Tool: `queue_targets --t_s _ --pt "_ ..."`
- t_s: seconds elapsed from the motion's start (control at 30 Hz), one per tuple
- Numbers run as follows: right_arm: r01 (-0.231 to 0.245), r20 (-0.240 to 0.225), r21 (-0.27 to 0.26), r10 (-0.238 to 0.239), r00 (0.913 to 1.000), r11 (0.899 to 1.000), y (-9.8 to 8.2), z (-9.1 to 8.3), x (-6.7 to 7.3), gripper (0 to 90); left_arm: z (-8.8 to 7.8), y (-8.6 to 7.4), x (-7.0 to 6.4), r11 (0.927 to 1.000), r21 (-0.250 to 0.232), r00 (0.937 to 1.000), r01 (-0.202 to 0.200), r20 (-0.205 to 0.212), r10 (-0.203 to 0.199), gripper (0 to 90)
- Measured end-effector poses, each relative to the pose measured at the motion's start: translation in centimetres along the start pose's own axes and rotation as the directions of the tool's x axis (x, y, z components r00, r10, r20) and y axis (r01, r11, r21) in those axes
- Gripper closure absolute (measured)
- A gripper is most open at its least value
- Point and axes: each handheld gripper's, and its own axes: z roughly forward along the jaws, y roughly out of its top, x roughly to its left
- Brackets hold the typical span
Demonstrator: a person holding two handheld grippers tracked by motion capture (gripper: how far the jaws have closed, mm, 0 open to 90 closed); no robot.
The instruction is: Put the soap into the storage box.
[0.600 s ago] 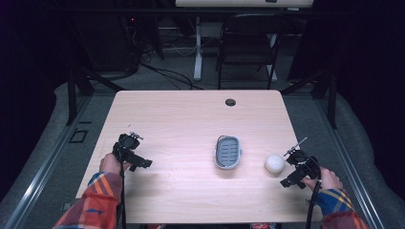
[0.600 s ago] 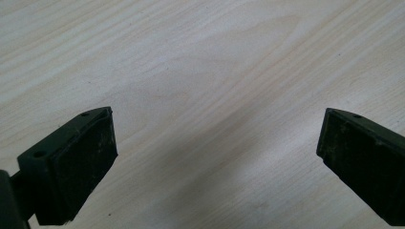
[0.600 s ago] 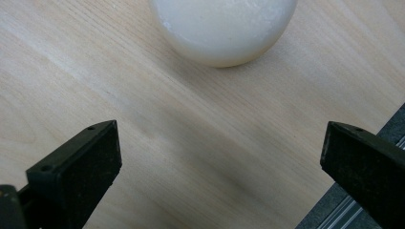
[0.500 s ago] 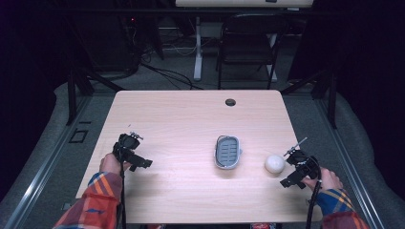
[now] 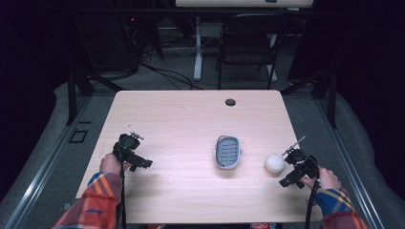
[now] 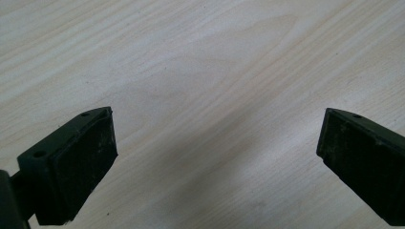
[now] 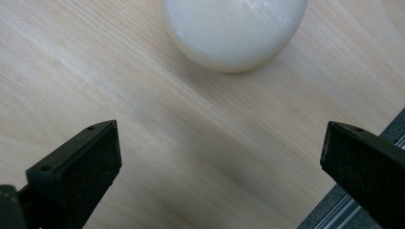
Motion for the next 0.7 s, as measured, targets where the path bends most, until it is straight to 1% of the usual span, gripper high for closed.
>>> queue_targets --t_s 0.03,0.07,0.1,0.13,0.17,0.2,0.23,0.27,0.3,0.33,0.37,0.4,0.43,0.47,0.5,0.53,0.57,0.6,0.63,0.67,0.7 --pt "-0.021 -0.009 -0.025 0.02 0.9998 0.999 0.0 0.1 0.1 0.0 0.0 0.0 0.0 1.0 0.0 1.0 0.0 -0.001 0.0 0.0" --pt "-0.007 0.012 -0.002 0.007 0.9999 1.0 0.2 -0.2 0.1 0.0 0.0 0.0 0.0 1.0 0.0 1.0 -0.002 -0.003 0.002 0.0" --pt "0.029 0.001 0.034 -0.03 0.9996 0.999 0.5 -0.5 -0.2 0.0 0.0 0.0 0.0 1.0 0.0 1.0 -0.001 0.0 0.001 0.0" --pt "0.023 -0.001 0.027 -0.023 0.9997 0.999 0.6 -0.6 -0.2 0.0 0.0 0.0 0.0 1.0 0.0 1.0 -0.002 0.001 0.002 0.0" --pt "-0.023 -0.01 -0.032 0.022 0.9997 0.999 0.5 -0.3 0.1 0.0 0.1 0.1 0.0 1.0 0.0 1.0 -0.002 0.001 0.002 0.0" --pt "-0.023 -0.01 -0.032 0.022 0.9997 0.999 0.5 -0.3 0.1 0.0 0.1 0.1 0.0 1.0 0.0 1.0 -0.002 0.001 0.002 0.0" --pt "-0.008 -0.005 -0.015 0.008 1.0 1.0 0.8 -0.5 -0.1 0.0 0.1 0.1 0.0 1.0 0.007 1.0 -0.004 0.002 0.004 0.0" --pt "-0.008 -0.005 -0.015 0.008 1.0 1.0 0.8 -0.5 -0.1 0.0 0.1 0.1 0.0 1.0 0.007 1.0 -0.004 0.002 0.004 0.0" --pt "0.014 -0.005 0.007 -0.014 0.9999 1.0 1.1 -0.8 -0.2 0.0 0.1 0.1 -0.1 1.0 0.006 1.0 -0.003 0.003 0.003 0.0" --pt "-0.043 -0.018 -0.07 0.042 0.999 0.997 1.1 -0.4 0.1 0.0 0.1 0.2 0.0 1.0 0.006 1.0 -0.007 0.004 0.007 0.0" --pt "0.04 0.0 0.022 -0.04 0.9992 0.999 1.7 -1.2 -0.4 0.0 0.1 0.2 0.0 0.9999 0.008 1.0 -0.008 0.005 0.008 0.0" --pt "0.055 -0.001 0.037 -0.055 0.9985 0.998 1.9 -1.4 -0.5 0.0 0.1 0.2 0.0 0.9999 0.009 1.0 -0.008 0.006 0.008 0.0" --pt "0.055 -0.001 0.037 -0.055 0.9985 0.998 1.9 -1.4 -0.5 0.0 0.1 0.2 0.0 0.9999 0.009 1.0 -0.008 0.006 0.008 0.0" --pt "-0.034 -0.018 -0.089 0.033 0.9993 0.995 1.8 -0.6 0.2 0.0 0.2 0.3 0.0 0.9999 0.008 0.9999 -0.008 0.007 0.008 0.0" --pt "0.016 -0.004 -0.03 -0.016 0.9999 0.999 2.2 -1.0 0.1 0.0 0.2 0.3 0.0 1.0 0.006 1.0 -0.006 0.007 0.006 0.0" --pt "-0.052 -0.026 -0.114 0.05 0.9984 0.992 2.1 -0.3 0.6 0.0 0.2 0.3 0.0 1.0 0.007 0.9999 -0.007 0.007 0.007 0.0" --pt "0.093 0.014 0.057 -0.094 0.9954 0.994 2.9 -1.4 -0.2 0.0 0.2 0.3 0.0 1.0 0.007 1.0 -0.006 0.008 0.006 0.0" --pt "0.026 0.0 -0.021 -0.026 0.9997 0.999 2.7 -0.7 0.3 0.0 0.2 0.3 0.0 1.0 0.007 1.0 -0.006 0.008 0.006 0.0" --pt "0.039 -0.002 -0.014 -0.039 0.9992 0.999 2.9 -0.7 0.2 0.0 0.2 0.3 -0.1 0.9999 0.008 1.0 -0.007 0.005 0.007 0.0" --pt "0.039 -0.002 -0.014 -0.039 0.9992 0.999 2.9 -0.7 0.2 0.0 0.2 0.3 -0.1 0.9999 0.008 1.0 -0.007 0.005 0.007 0.0" --pt "0.142 0.018 0.116 -0.145 0.9893 0.983 3.9 -1.2 -0.3 0.0 0.2 0.3 -0.1 0.9999 0.008 1.0 -0.008 0.006 0.007 0.0"
